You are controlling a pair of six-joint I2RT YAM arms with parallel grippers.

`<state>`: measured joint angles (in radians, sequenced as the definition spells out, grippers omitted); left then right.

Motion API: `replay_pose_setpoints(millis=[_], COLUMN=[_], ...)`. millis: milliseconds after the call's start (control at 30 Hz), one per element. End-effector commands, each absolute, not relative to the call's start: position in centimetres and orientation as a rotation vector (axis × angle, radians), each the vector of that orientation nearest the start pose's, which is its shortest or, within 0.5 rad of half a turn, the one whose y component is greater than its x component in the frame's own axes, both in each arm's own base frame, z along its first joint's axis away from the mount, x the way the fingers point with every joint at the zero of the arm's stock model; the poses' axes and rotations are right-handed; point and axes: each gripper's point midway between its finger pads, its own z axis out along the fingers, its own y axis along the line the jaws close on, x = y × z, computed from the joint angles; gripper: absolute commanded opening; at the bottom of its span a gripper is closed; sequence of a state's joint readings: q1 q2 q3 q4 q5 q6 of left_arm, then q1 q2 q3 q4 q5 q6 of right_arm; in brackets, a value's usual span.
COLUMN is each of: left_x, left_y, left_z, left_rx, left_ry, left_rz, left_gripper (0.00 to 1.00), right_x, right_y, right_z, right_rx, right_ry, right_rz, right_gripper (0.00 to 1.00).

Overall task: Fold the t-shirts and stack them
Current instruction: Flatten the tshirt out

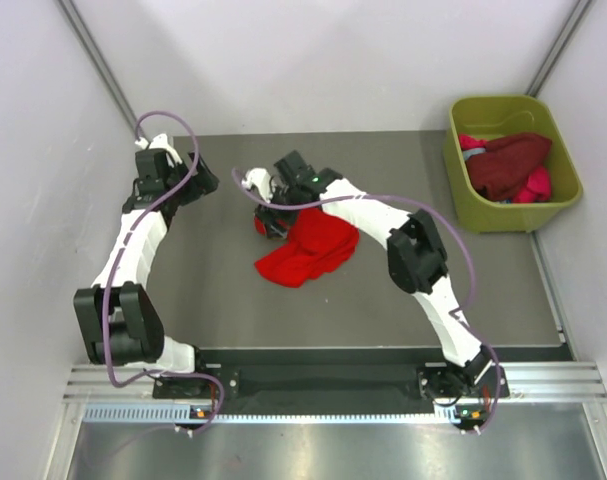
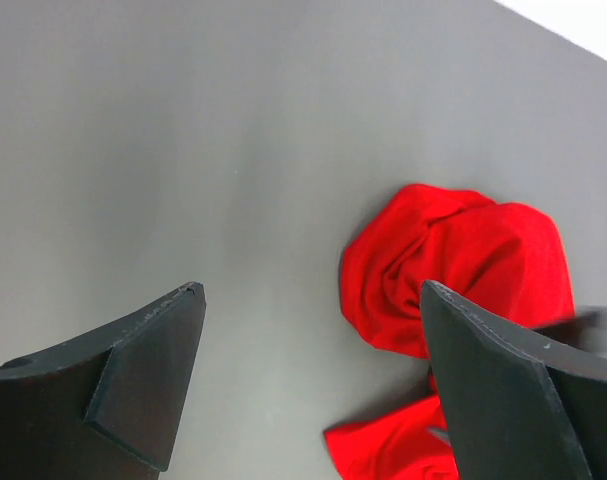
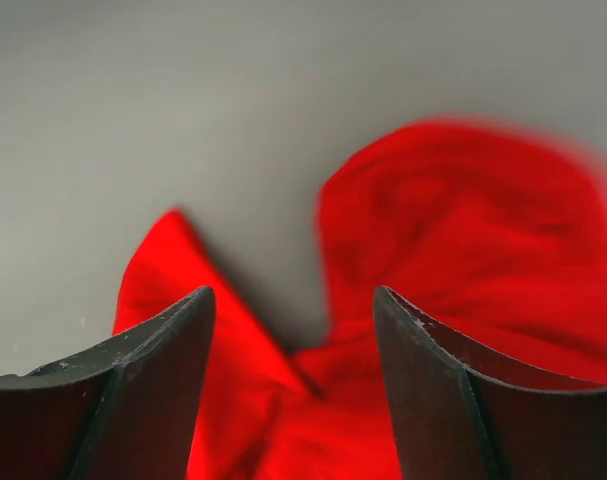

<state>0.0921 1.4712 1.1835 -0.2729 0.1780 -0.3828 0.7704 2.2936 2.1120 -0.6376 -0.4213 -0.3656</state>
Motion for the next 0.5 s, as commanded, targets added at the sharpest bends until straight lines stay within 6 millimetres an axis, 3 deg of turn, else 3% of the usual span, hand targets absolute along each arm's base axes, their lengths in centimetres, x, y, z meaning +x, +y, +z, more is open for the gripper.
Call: replay_pose_setpoints(millis=[0,267,467], left_x=[42.6,41.9,41.8], left_y=[0.3,0.8,1.0], left_z=[22.7,22.8,22.4], left_rx=[-0.377,-0.385,-0.395], left_ry=[2.029,2.022,2.026], left_rz=[-0.313,-0.306,-0.31], left_gripper=[0.93,0.93,0.93], right_x=[36.7,38.3,39.2], right_y=[46.3,46.8,47.8], right_z=[16.5,11.7,9.3], right_rx=[-1.493,-1.471,-1.469], right_ry=[1.789,1.882,1.891], right_rz=[0.766,0.721,0.686], right_gripper=[0.65,0.65,0.65])
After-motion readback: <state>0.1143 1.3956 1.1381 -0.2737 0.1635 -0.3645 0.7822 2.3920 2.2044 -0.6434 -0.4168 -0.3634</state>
